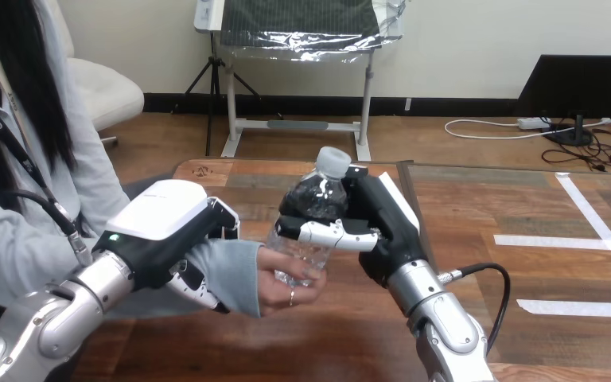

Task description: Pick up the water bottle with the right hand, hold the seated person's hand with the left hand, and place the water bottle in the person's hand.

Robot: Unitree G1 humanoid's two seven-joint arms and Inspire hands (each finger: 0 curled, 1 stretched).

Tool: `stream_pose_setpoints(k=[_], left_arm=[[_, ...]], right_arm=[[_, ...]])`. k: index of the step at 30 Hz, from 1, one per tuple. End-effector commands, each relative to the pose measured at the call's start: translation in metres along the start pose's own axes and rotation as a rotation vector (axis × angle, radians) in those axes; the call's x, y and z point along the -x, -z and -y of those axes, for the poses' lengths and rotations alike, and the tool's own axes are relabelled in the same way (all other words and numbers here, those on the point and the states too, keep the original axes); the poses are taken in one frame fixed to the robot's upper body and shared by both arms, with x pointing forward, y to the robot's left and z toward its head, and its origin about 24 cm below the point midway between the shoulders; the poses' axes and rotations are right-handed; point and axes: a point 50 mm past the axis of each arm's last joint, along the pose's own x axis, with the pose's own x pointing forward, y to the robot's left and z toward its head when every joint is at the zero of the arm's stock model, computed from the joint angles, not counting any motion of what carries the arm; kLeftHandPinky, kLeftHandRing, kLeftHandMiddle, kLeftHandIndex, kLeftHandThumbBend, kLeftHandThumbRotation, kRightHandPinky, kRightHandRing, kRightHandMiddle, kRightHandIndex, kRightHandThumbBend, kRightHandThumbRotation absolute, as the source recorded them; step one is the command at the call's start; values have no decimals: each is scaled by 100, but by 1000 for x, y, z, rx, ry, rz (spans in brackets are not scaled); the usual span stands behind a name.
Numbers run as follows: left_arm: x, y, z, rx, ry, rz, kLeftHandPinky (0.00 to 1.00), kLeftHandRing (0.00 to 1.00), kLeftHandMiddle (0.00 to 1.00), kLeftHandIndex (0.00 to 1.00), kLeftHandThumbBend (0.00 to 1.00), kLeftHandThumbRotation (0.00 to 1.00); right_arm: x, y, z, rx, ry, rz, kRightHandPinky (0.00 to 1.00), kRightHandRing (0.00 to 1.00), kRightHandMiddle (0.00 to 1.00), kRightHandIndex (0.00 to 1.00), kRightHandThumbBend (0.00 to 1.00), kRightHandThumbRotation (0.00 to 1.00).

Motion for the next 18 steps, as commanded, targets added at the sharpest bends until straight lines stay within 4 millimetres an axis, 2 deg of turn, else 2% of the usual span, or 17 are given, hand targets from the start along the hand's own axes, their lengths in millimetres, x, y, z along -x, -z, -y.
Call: stream_pose_setpoints(k=[1,13,18], left_arm=[[-27,-12,-51,-33,-213,73,24,26,32,34,87,0],[-26,-12,-50,-46,-212,67,26,28,34,37,88,0],[-25,-12,-50,-54,-215,66,29,31,37,41,90,0]], right_arm=[[-27,-33,-12,-5,-61,155,22,26,33,35,82,0],[-29,-33,-8,34,-45,124,24,28,36,38,87,2],[-30,-33,-6,76,-44,107,30,37,47,48,92,11]])
